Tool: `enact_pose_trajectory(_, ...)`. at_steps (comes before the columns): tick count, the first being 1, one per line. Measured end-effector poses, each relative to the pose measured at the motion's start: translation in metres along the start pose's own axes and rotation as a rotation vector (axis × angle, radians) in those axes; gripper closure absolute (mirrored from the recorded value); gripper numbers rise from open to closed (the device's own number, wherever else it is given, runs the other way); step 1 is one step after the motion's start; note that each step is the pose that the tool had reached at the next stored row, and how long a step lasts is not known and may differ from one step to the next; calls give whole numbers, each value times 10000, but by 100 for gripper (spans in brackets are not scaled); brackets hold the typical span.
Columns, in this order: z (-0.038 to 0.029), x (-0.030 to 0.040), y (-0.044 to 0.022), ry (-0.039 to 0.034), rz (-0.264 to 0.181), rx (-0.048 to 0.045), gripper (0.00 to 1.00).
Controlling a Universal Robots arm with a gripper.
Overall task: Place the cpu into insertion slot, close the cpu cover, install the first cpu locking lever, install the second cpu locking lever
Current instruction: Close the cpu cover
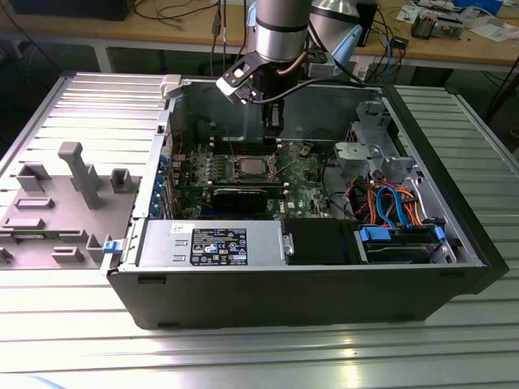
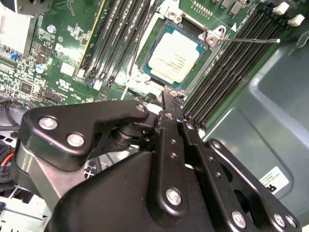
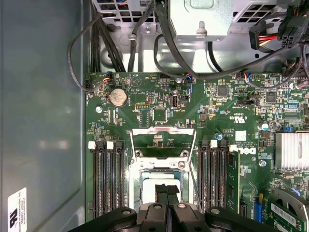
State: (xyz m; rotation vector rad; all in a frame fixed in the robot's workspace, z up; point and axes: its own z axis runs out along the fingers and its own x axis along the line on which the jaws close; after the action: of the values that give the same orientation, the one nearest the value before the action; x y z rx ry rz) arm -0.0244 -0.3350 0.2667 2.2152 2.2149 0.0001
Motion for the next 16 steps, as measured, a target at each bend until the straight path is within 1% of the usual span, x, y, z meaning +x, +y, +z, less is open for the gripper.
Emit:
enact_pose_trajectory(4, 0, 0, 28, -1, -1, 0, 89)
enact_pose_trajectory(8, -1, 0, 29, 0, 0, 0, 89)
enact_pose_trajectory(13, -38, 0, 29, -3, -1, -1, 89)
enact_pose_trajectory(16, -40, 0, 29, -2, -1, -1, 89)
